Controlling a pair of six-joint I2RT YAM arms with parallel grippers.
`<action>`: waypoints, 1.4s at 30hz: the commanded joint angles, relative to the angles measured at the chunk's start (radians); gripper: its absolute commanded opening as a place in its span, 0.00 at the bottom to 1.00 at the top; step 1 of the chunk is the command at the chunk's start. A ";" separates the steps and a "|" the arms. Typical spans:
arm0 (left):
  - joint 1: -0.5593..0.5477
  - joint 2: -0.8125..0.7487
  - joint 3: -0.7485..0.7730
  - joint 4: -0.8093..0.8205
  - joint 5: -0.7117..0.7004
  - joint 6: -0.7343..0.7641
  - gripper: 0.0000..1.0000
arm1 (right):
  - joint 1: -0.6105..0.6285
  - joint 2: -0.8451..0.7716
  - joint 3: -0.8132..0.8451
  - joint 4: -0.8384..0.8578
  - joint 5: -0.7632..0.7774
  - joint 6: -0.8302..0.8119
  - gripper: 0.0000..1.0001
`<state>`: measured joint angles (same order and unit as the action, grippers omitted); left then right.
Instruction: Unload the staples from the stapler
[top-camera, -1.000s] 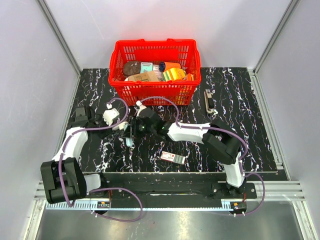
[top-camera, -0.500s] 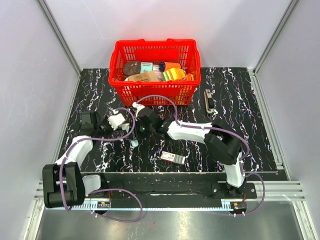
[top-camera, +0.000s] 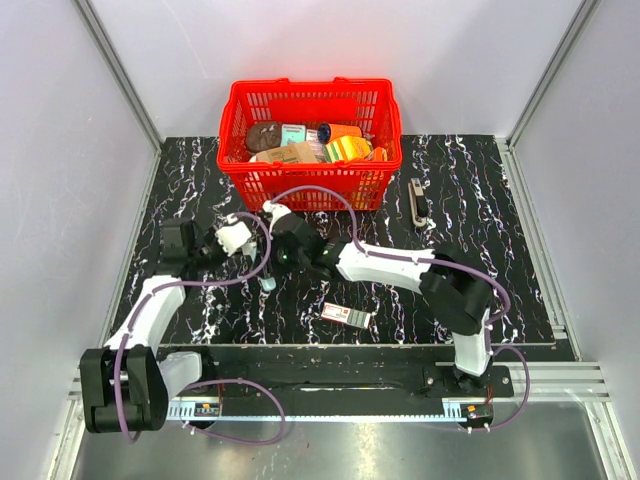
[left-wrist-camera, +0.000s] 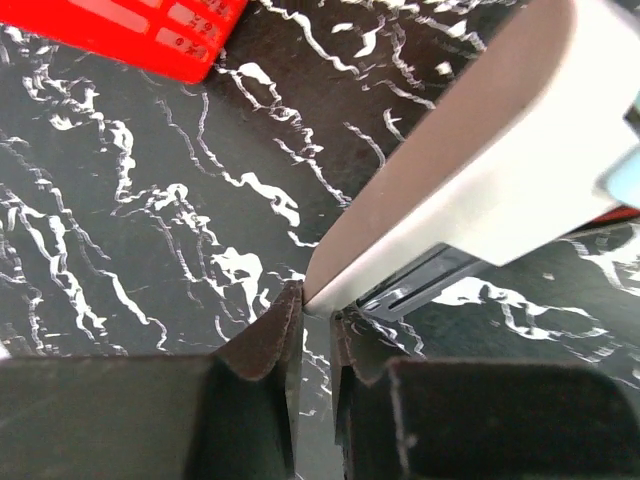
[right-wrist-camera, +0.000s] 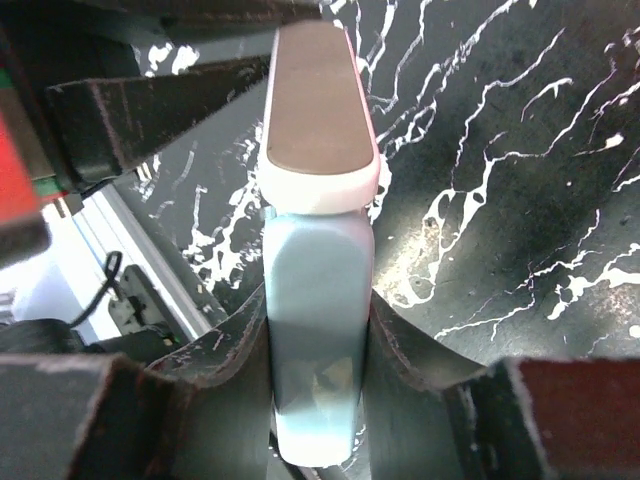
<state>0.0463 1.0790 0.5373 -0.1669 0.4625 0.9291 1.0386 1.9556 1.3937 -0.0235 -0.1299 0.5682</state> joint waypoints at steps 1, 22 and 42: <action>0.015 -0.056 0.187 -0.286 0.115 -0.118 0.06 | 0.035 -0.130 0.010 -0.063 0.125 0.056 0.00; 0.136 -0.013 0.478 -0.672 0.394 -0.333 0.85 | 0.035 0.120 0.375 -0.565 0.171 0.108 0.00; 0.168 0.039 0.684 -0.715 0.133 -0.628 0.92 | 0.087 0.431 0.737 -0.855 0.199 0.125 0.52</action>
<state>0.2115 1.1454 1.1656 -0.8906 0.6289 0.3458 1.1034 2.3913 2.0884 -0.8360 0.0624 0.6823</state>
